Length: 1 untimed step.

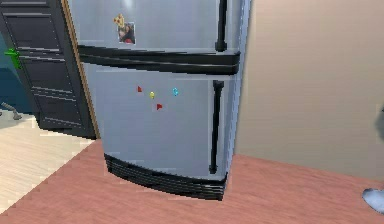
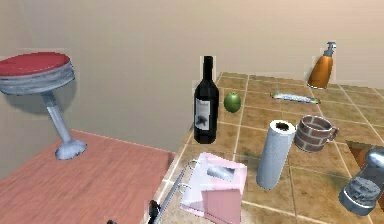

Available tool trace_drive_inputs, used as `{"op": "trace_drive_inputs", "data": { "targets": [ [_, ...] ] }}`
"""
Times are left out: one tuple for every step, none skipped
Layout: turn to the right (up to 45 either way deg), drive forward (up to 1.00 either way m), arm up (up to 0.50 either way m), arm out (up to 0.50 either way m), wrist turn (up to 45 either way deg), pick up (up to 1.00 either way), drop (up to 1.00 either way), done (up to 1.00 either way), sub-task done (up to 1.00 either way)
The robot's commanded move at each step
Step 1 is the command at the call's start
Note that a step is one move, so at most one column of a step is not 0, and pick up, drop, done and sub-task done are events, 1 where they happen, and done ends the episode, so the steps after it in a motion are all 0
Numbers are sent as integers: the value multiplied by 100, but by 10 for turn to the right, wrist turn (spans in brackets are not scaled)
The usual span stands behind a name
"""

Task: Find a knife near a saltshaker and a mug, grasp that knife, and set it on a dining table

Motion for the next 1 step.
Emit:
{"op": "trace_drive_inputs", "data": {
  "targets": [
    [0, 0, 0, 0, 0, 100, 0, 0, 0]
  ]
}}
